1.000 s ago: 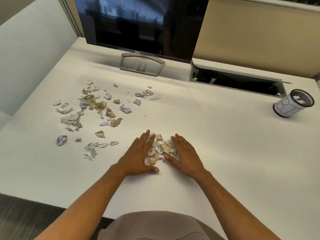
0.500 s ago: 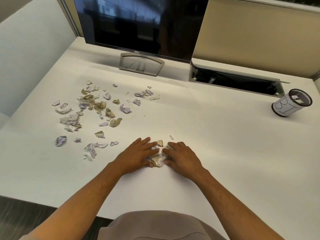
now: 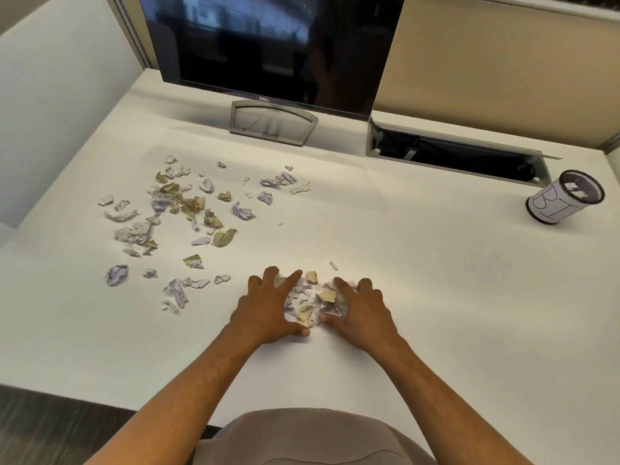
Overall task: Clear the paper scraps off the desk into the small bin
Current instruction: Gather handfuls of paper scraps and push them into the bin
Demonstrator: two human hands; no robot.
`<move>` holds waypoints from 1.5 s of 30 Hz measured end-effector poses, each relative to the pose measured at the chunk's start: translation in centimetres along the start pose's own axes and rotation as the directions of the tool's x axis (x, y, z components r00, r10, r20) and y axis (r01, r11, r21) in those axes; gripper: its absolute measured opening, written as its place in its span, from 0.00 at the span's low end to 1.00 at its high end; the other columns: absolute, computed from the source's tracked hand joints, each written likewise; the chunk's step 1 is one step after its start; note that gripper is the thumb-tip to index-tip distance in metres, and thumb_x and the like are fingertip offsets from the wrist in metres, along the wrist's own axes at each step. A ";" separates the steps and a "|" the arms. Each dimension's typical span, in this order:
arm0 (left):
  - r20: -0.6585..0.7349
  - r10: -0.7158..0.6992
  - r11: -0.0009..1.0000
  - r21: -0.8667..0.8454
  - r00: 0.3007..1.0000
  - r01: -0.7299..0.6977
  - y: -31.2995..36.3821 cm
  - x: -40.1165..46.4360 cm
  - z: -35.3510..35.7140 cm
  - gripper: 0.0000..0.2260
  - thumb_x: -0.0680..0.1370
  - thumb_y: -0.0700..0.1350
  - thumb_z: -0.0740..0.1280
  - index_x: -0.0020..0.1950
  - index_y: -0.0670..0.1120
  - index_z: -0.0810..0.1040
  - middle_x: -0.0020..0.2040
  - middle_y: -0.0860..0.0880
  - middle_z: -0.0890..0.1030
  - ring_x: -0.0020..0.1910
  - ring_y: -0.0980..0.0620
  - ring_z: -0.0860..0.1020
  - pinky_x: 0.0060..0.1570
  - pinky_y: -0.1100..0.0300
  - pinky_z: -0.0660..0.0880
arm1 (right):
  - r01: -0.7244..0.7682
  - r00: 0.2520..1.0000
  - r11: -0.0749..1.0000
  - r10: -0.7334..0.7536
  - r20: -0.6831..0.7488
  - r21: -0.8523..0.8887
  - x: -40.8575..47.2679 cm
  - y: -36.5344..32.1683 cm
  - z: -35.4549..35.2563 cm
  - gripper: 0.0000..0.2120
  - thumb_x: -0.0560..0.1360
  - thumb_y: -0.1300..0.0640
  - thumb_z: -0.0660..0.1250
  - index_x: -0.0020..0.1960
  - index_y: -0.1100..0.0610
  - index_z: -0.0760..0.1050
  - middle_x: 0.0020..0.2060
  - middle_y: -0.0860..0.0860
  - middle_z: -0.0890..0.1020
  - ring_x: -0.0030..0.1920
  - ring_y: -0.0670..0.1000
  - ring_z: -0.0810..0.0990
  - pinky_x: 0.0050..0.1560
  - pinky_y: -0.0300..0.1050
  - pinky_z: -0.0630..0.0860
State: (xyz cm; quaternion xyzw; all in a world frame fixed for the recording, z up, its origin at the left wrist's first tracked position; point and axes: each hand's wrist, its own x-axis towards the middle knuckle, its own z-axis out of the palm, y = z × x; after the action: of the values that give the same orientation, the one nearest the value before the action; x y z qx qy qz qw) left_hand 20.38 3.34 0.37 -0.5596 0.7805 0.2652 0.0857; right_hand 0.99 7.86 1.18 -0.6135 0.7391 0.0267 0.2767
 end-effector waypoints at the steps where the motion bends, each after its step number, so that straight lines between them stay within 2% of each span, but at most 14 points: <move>1: 0.004 -0.007 1.000 -0.025 1.000 0.007 0.5 0.1 0.1 0.49 0.63 0.68 0.73 0.76 0.63 0.50 0.73 0.51 0.52 0.69 0.45 0.58 0.58 0.49 0.72 | 0.008 1.000 1.000 -0.008 -0.008 0.001 0.1 -0.5 0.2 0.35 0.71 0.35 0.65 0.74 0.43 0.57 0.65 0.54 0.63 0.63 0.58 0.66 0.55 0.51 0.73; 7: -0.035 0.046 0.999 -0.010 0.998 -0.047 2.1 0.3 1.2 0.34 0.71 0.55 0.72 0.73 0.58 0.61 0.69 0.50 0.62 0.65 0.44 0.61 0.53 0.52 0.75 | 0.094 0.993 0.994 -0.098 -0.061 -0.051 0.7 -2.3 1.3 0.19 0.76 0.50 0.62 0.67 0.46 0.67 0.61 0.55 0.68 0.59 0.57 0.66 0.44 0.47 0.72; 12: -0.092 0.115 0.993 -0.028 0.989 -0.118 1.6 0.8 1.7 0.22 0.78 0.46 0.65 0.72 0.55 0.66 0.67 0.50 0.68 0.61 0.46 0.65 0.51 0.54 0.74 | 0.162 0.973 0.969 -0.188 -0.136 -0.185 0.7 -1.8 2.3 0.14 0.79 0.60 0.57 0.63 0.53 0.71 0.58 0.53 0.73 0.56 0.56 0.69 0.37 0.45 0.70; 16: -0.140 0.151 0.988 -0.023 0.979 -0.155 1.4 1.1 1.6 0.16 0.81 0.42 0.60 0.68 0.51 0.72 0.64 0.49 0.73 0.58 0.47 0.68 0.51 0.54 0.74 | 0.191 0.963 0.959 -0.225 -0.151 -0.209 0.8 -1.8 2.3 0.11 0.80 0.62 0.57 0.59 0.57 0.75 0.57 0.53 0.76 0.56 0.55 0.71 0.38 0.46 0.68; 23: -0.182 0.161 0.987 0.013 0.970 -0.162 1.7 1.6 1.4 0.15 0.82 0.41 0.56 0.66 0.49 0.75 0.60 0.48 0.76 0.58 0.49 0.71 0.49 0.60 0.69 | 0.227 0.958 0.966 -0.245 -0.150 -0.126 1.1 -1.2 1.8 0.11 0.80 0.55 0.60 0.53 0.60 0.79 0.51 0.54 0.79 0.55 0.55 0.72 0.39 0.47 0.66; 26: -0.189 0.148 0.989 0.016 0.971 -0.147 1.9 1.9 1.2 0.15 0.83 0.41 0.56 0.66 0.49 0.75 0.60 0.48 0.76 0.58 0.48 0.71 0.51 0.58 0.70 | 0.210 0.963 0.978 -0.208 -0.169 -0.010 1.5 -0.8 1.7 0.09 0.78 0.57 0.63 0.49 0.59 0.81 0.47 0.55 0.81 0.52 0.55 0.75 0.43 0.49 0.71; 28: -0.191 0.149 0.989 0.025 0.970 -0.147 2.1 1.8 0.9 0.15 0.82 0.40 0.56 0.65 0.48 0.75 0.59 0.47 0.77 0.58 0.48 0.72 0.50 0.57 0.70 | 0.186 0.969 0.965 -0.149 -0.199 0.183 1.6 -0.4 1.2 0.08 0.75 0.59 0.66 0.46 0.60 0.82 0.43 0.55 0.84 0.47 0.55 0.79 0.45 0.48 0.74; 31: -0.196 0.134 0.991 -0.001 0.971 -0.137 2.2 2.0 0.9 0.13 0.79 0.37 0.58 0.59 0.46 0.78 0.55 0.46 0.78 0.54 0.46 0.74 0.47 0.56 0.69 | 0.121 0.974 0.861 -0.007 -0.225 0.495 1.5 0.5 -0.2 0.06 0.71 0.62 0.67 0.40 0.60 0.83 0.35 0.53 0.85 0.35 0.44 0.78 0.39 0.34 0.72; 32: -0.209 0.116 0.992 -0.026 0.971 -0.124 2.2 2.1 0.8 0.12 0.79 0.38 0.59 0.56 0.45 0.80 0.52 0.45 0.79 0.52 0.45 0.75 0.46 0.55 0.70 | 0.100 0.972 0.840 0.031 -0.231 0.534 1.5 0.8 -0.6 0.06 0.71 0.62 0.68 0.37 0.58 0.83 0.31 0.51 0.84 0.30 0.41 0.75 0.35 0.32 0.69; 34: -0.243 0.058 0.991 -0.106 0.968 -0.086 2.4 2.5 0.7 0.10 0.80 0.40 0.60 0.52 0.46 0.82 0.48 0.45 0.81 0.49 0.44 0.77 0.46 0.54 0.72 | 0.035 0.975 0.777 0.112 -0.193 0.628 1.7 2.0 -1.2 0.08 0.71 0.59 0.71 0.32 0.57 0.80 0.27 0.50 0.81 0.26 0.43 0.71 0.31 0.37 0.66; 38: -0.288 -0.093 0.936 -0.353 0.953 -0.015 3.9 2.6 -0.2 0.07 0.77 0.39 0.65 0.46 0.44 0.83 0.42 0.44 0.83 0.44 0.42 0.79 0.44 0.52 0.73 | -0.043 0.971 0.549 0.218 -0.094 0.834 1.8 4.9 -2.1 0.08 0.68 0.53 0.73 0.37 0.58 0.81 0.34 0.57 0.82 0.33 0.47 0.75 0.38 0.43 0.70; 40: -0.282 -0.137 0.890 -0.455 0.949 -0.006 4.9 2.8 -0.6 0.05 0.75 0.38 0.67 0.42 0.43 0.83 0.38 0.44 0.83 0.41 0.42 0.79 0.42 0.51 0.74 | -0.012 0.977 0.392 0.199 -0.072 0.920 1.5 6.3 -2.8 0.07 0.69 0.56 0.74 0.39 0.60 0.83 0.37 0.58 0.83 0.37 0.49 0.79 0.43 0.46 0.74; 42: -0.280 -0.158 0.860 -0.510 0.947 -0.007 6.2 2.9 -1.1 0.05 0.74 0.37 0.69 0.41 0.44 0.83 0.35 0.47 0.82 0.38 0.46 0.78 0.39 0.56 0.73 | 0.014 0.978 0.246 0.200 -0.065 0.969 0.9 7.8 -3.6 0.04 0.71 0.62 0.73 0.43 0.63 0.83 0.39 0.57 0.85 0.41 0.50 0.82 0.46 0.43 0.77; 45: -0.275 -0.152 0.825 -0.564 0.949 -0.031 8.9 3.5 -2.0 0.05 0.74 0.37 0.70 0.40 0.44 0.83 0.33 0.48 0.81 0.33 0.52 0.75 0.32 0.68 0.67 | 0.018 0.969 0.088 0.245 -0.039 0.996 -0.1 10.2 -4.8 0.05 0.73 0.65 0.70 0.48 0.65 0.82 0.46 0.57 0.86 0.47 0.49 0.84 0.45 0.37 0.78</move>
State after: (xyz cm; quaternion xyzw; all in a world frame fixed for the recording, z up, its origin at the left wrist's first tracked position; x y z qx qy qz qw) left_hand 11.22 1.53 3.35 -0.6191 0.6531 0.3892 -0.1970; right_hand -10.19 8.61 2.16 -0.2084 0.6329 -0.5149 0.5393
